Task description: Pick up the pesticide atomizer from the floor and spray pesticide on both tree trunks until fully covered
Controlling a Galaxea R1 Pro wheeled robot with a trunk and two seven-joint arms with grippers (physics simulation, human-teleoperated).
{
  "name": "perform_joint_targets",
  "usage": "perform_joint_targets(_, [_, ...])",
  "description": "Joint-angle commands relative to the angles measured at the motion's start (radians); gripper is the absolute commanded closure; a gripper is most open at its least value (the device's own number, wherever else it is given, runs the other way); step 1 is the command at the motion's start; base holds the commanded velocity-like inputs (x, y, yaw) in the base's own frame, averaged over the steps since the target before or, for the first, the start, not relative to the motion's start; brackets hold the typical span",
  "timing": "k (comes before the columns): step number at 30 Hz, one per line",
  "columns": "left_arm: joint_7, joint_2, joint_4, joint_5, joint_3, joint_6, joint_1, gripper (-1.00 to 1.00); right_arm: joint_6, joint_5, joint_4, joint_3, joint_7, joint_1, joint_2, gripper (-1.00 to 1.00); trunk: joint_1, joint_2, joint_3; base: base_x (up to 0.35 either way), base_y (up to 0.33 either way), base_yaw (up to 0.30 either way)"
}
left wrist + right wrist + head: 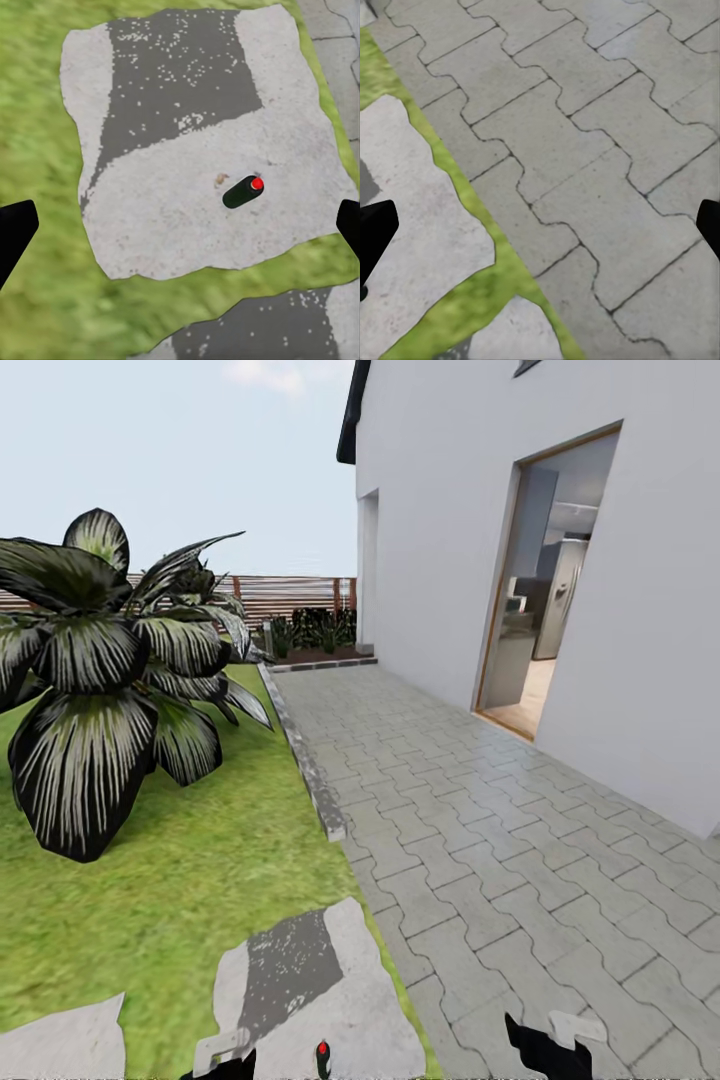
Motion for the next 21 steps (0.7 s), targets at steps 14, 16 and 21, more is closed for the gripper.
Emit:
perform_joint_targets(14, [-0.004,-0.001,0.001,0.007,0.0,-0.004,-0.001,-1.0,-0.002,0.0,0.0,-0.006,0.009,-0.001,-0.001,-1.0,0.0,-0.001,-0.024,0.0,0.0,0.0])
perform_joint_targets(16, [-0.004,-0.001,0.001,0.007,0.0,-0.004,-0.001,-1.0,-0.003,0.0,0.0,-0.006,0.009,-0.001,-0.001,-1.0,0.0,-0.001,-0.027,0.0,0.0,0.0])
perform_joint_targets(21, [-0.004,-0.001,0.001,0.007,-0.001,-0.004,-0.001,-1.0,-0.002,0.0,0.0,-0.007,0.009,-0.001,-0.001,-1.0,0.0,-0.001,-0.035,0.0,0.0,0.0])
